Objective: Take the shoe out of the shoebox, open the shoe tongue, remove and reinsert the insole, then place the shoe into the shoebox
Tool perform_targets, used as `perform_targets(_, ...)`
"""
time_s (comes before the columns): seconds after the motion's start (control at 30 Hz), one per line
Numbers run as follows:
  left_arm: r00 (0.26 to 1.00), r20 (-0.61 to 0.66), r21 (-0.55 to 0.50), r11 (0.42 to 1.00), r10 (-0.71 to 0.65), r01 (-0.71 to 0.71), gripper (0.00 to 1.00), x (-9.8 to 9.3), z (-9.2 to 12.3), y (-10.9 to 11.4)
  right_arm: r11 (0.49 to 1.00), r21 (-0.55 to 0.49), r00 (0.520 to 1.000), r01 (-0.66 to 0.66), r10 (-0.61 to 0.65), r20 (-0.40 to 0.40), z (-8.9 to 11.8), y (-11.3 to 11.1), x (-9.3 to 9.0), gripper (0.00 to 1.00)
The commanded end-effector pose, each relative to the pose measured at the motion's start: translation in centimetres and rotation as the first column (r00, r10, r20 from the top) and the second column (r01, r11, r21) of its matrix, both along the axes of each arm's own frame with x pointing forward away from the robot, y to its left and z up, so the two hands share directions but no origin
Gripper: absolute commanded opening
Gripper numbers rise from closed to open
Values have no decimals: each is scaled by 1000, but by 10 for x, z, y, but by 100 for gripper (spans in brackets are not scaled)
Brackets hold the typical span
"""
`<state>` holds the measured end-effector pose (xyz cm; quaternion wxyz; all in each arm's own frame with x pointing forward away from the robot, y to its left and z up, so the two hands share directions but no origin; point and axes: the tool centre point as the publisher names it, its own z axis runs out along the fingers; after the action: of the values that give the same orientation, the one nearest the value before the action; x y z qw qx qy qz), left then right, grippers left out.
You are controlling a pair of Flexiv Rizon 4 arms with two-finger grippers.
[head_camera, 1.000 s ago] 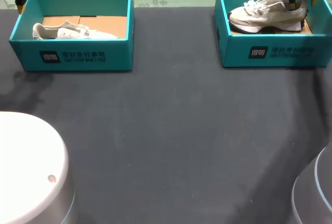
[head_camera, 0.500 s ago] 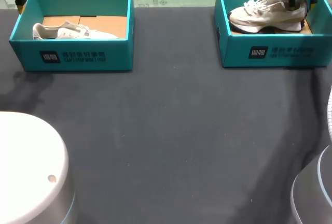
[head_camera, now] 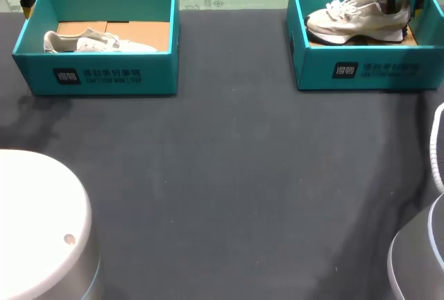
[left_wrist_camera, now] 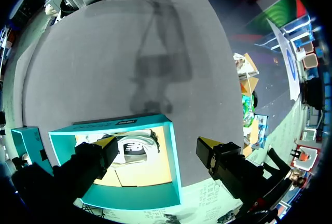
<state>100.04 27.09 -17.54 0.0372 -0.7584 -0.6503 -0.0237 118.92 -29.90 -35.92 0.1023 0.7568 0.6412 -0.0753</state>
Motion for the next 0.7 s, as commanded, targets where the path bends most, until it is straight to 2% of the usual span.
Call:
perform_targets(0.03, 1000, 2, 2, 1000, -1, 1, 100, -1, 0, 0, 1000, 5, 1000, 6, -6, -18, -5, -1, 8, 64)
perform_targets(0.2, 1000, 2, 2, 1000, -1, 1, 100, -1, 0, 0, 1000, 13, 1000, 14, -14, -21, -7, -5, 7, 63)
perform_targets(0.37, 1000, 2, 2, 1000, -1, 1, 100, -1, 0, 0, 999, 26, 999, 26, -25, -22, -9, -7, 7, 56)
perform_targets(0.4, 1000, 2, 2, 1000, -1, 1, 100, -1, 0, 0, 999, 26, 999, 26, -26, -22, -9, -7, 7, 51)
perform_targets(0.57, 1000, 2, 2, 1000, -1, 1, 100, -1, 0, 0, 999, 28, 999, 26, -25, -20, -9, -6, 6, 36)
perform_targets(0.7, 1000, 2, 2, 1000, -1, 1, 100, -1, 0, 0, 999, 24, 1000, 21, -20, -19, -7, -3, 6, 17)
